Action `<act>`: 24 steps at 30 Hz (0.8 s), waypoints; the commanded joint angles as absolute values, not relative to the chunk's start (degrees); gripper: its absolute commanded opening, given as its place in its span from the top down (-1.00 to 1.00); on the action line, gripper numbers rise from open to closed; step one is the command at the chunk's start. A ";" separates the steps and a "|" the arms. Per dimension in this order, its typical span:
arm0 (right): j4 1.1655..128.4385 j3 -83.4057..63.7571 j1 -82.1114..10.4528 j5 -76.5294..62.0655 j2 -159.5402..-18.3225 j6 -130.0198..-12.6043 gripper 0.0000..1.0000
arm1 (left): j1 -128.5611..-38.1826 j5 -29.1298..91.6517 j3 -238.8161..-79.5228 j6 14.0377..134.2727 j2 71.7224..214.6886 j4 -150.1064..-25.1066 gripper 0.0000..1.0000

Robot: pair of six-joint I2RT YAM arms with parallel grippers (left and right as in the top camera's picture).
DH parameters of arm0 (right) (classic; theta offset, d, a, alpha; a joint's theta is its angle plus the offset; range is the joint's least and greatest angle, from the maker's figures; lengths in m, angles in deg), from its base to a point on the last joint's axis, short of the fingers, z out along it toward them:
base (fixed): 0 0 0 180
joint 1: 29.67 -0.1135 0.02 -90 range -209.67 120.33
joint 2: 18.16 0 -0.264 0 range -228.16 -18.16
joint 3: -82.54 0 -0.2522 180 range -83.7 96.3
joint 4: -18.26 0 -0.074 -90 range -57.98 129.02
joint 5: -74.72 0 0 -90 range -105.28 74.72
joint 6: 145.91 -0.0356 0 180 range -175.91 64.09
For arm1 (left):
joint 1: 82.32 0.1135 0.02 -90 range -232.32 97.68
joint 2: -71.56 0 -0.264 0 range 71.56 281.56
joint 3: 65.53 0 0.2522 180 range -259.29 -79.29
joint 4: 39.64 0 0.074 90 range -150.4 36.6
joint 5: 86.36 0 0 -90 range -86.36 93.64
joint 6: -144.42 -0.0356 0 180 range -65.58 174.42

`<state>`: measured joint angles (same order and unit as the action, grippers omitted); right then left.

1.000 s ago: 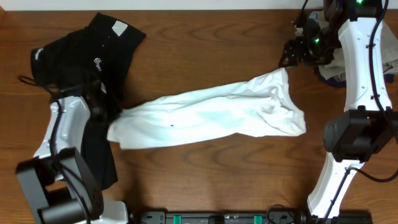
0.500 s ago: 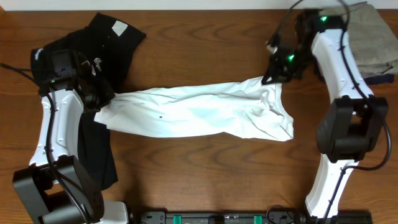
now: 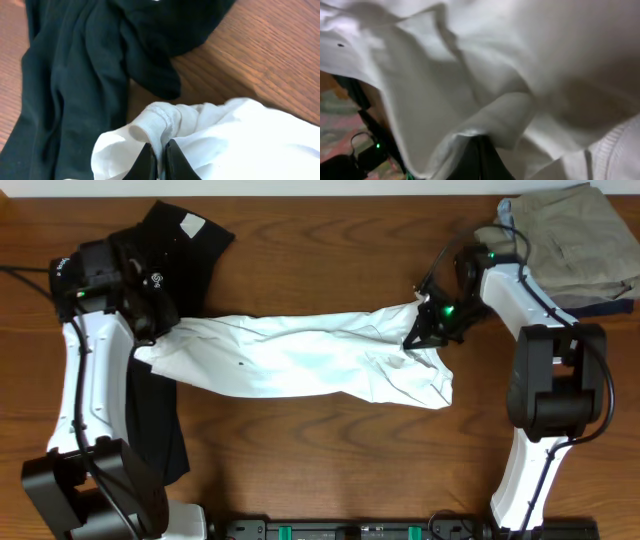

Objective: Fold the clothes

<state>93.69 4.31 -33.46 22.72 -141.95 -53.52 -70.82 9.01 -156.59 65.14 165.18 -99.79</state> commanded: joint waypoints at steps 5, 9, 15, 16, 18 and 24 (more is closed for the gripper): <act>92.00 1.57 -33.87 24.10 -141.27 -56.76 0.97 | -79.30 7.13 -158.08 65.51 164.81 -100.12 0.88; 91.74 1.57 -33.87 23.99 -141.27 -56.76 0.97 | -83.95 7.17 -158.05 66.54 166.21 -99.31 0.88; 91.68 1.57 -33.87 23.97 -141.27 -56.69 0.97 | -89.98 7.20 -158.01 68.26 170.19 -99.18 0.87; 91.63 1.57 -33.87 23.97 -141.27 -56.69 0.98 | -90.84 7.20 -158.01 68.75 171.13 -99.18 0.88; 91.54 1.57 -33.85 23.95 -141.27 -56.69 0.97 | -92.50 7.24 -158.01 69.58 172.81 -99.14 0.88; 91.13 1.57 -33.81 23.95 -141.27 -56.69 0.97 | -97.81 7.68 -158.01 70.10 175.98 -95.86 0.88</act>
